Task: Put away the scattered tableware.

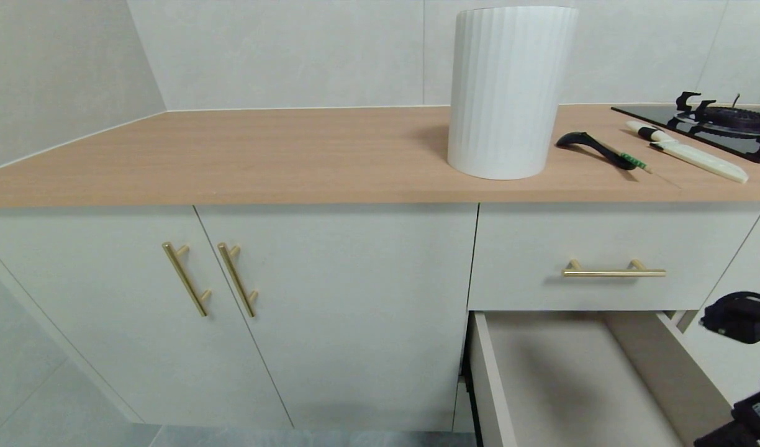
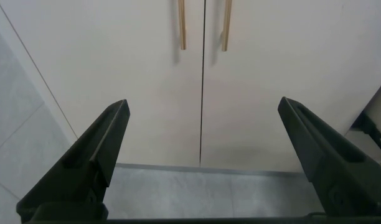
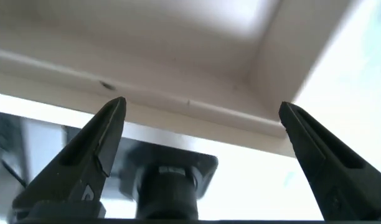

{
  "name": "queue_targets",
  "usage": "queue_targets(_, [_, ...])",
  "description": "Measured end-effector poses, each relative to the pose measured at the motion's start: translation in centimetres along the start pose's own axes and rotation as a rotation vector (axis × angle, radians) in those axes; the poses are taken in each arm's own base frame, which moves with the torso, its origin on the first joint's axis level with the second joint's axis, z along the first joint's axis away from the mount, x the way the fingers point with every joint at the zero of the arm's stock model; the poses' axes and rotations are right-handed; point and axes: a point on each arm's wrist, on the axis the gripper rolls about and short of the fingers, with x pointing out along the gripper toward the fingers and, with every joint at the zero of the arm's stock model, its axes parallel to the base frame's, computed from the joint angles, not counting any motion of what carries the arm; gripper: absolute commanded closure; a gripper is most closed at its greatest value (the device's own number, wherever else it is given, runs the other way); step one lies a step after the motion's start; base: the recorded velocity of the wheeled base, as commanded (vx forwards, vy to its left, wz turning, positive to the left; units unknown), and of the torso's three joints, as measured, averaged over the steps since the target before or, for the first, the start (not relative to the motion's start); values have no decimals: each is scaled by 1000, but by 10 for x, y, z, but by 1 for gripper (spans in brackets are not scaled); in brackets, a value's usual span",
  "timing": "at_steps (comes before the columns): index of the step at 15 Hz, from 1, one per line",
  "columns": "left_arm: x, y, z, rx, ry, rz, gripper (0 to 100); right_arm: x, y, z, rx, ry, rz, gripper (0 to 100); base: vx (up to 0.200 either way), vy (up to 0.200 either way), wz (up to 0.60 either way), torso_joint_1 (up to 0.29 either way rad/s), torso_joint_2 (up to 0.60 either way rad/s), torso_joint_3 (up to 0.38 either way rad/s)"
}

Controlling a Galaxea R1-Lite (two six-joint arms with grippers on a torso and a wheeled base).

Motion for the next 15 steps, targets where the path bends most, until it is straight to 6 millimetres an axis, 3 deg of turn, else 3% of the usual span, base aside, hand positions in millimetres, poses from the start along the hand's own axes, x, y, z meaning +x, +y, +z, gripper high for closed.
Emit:
queue_targets(3, [0, 0, 0, 0, 0, 0, 0, -56, -4, -5, 61, -270, -8, 0, 0, 0, 0, 0, 0, 0])
queue_targets(6, [0, 0, 0, 0, 0, 0, 0, -95, -4, -10, 116, -525, 100, 0, 0, 0, 0, 0, 0, 0])
queue_targets(10, [0, 0, 0, 0, 0, 1, 0, -106, -4, -15, 113, -607, 106, 0, 0, 0, 0, 0, 0, 0])
queue_targets(15, [0, 0, 0, 0, 3, 0, 0, -109, -3, -20, 111, -628, 102, 0, 0, 0, 0, 40, -282, -295])
